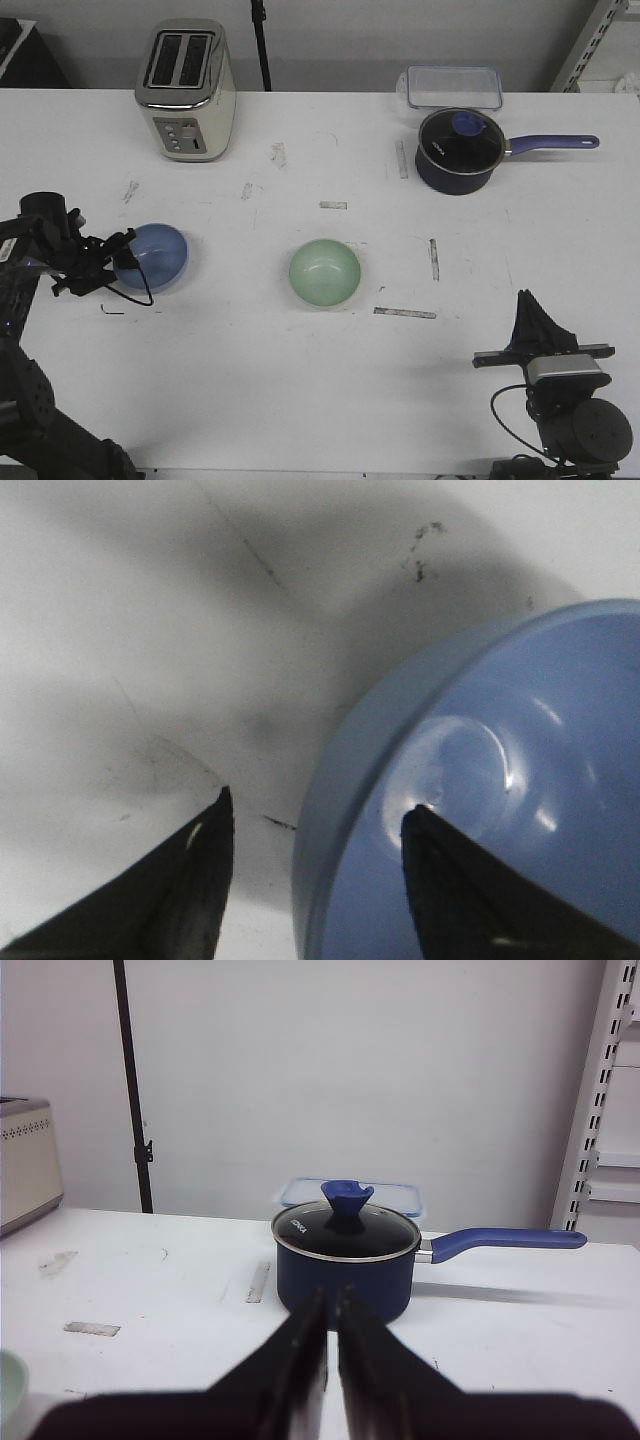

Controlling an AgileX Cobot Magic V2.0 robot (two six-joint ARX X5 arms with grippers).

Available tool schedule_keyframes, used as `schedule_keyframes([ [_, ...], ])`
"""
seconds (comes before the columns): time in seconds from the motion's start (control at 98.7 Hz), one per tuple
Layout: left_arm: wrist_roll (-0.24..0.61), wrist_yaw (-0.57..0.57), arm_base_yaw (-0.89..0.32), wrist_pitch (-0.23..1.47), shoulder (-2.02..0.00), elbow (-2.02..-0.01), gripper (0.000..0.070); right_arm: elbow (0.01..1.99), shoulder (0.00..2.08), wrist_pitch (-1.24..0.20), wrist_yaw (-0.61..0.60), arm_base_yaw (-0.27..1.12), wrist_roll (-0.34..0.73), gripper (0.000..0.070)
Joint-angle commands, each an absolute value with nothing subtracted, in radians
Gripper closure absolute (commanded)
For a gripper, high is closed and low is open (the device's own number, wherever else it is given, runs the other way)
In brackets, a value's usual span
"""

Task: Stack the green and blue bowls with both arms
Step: 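Lower the left gripper and grasp the blue bowl rim, then carry the blue bowl with the left gripper onto the green bowl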

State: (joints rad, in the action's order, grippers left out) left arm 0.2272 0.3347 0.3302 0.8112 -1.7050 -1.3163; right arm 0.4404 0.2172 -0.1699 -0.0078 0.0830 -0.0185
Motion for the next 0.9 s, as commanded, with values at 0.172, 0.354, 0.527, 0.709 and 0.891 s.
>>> schedule_keyframes([
  [0.172,0.222,0.337,0.322,0.801,-1.736,-1.335,0.0441,0.445,0.215,-0.160,-0.010,0.082,-0.005,0.0691],
  [0.354,0.222,0.337,0.322,0.808,-1.736,-1.335,0.0677,0.445,0.215,-0.160,-0.010,0.082,-0.005,0.0691],
  [0.527,0.231,0.338,0.317,0.823,-1.736,-1.335,0.0699,0.445,0.215,-0.160,-0.010,0.082,-0.005,0.0691],
  [0.709,0.252,0.342,0.297,0.844,-1.699,-1.336,0.0699,0.445,0.215,-0.160,-0.010,0.082,-0.005,0.0691],
  [0.891,0.289,0.342,0.238,0.873,-1.629,-1.338,0.0699,0.445,0.215,-0.160,-0.010,0.082,-0.005,0.0691],
])
